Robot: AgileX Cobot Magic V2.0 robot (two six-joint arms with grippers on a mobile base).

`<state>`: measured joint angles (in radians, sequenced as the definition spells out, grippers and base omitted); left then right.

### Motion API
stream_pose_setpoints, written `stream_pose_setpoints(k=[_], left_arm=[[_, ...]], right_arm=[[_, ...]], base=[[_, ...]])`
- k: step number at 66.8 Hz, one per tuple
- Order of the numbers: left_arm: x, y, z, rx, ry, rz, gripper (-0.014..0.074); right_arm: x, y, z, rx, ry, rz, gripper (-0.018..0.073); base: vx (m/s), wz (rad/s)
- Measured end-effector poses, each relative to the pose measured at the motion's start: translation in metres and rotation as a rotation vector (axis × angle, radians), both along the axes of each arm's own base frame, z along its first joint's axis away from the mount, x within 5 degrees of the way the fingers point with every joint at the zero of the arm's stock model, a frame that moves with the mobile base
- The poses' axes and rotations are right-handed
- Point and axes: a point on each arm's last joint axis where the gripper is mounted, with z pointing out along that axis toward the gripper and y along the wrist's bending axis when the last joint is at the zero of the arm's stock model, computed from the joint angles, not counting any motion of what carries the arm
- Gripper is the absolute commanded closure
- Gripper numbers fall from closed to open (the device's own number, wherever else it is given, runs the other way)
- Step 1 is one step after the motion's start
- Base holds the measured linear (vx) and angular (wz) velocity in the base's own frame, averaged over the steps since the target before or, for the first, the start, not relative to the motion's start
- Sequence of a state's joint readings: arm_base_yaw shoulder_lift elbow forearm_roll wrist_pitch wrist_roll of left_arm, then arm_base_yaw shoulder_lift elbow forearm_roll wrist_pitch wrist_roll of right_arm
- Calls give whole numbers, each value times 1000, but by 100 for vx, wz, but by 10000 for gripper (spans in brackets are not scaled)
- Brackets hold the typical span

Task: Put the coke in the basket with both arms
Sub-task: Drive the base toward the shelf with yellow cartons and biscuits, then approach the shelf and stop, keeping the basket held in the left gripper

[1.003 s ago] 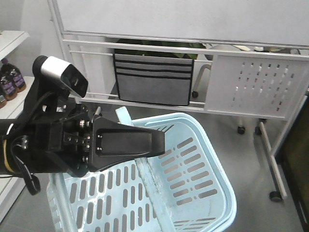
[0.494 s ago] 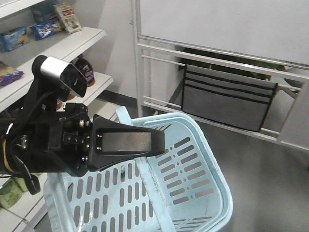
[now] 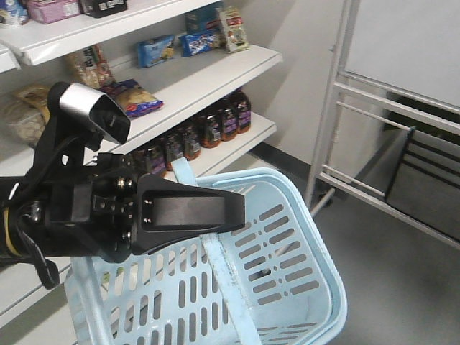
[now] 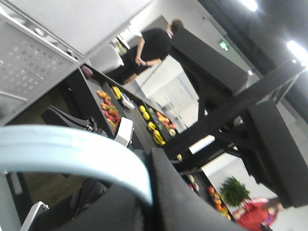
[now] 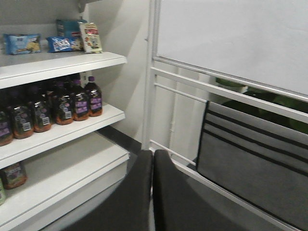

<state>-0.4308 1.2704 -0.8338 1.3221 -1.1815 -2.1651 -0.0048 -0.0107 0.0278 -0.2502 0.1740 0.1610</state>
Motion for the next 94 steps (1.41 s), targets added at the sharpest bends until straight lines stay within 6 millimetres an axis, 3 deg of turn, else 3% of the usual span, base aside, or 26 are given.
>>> stream_pose_setpoints(k=[60, 94], left_arm=[[0, 0, 0, 0, 0, 0, 603], [0, 0, 0, 0, 0, 0, 603]], right_arm=[[0, 0, 0, 0, 0, 0, 564], [0, 0, 0, 0, 0, 0, 564]], base=[[10, 61], [6, 22]])
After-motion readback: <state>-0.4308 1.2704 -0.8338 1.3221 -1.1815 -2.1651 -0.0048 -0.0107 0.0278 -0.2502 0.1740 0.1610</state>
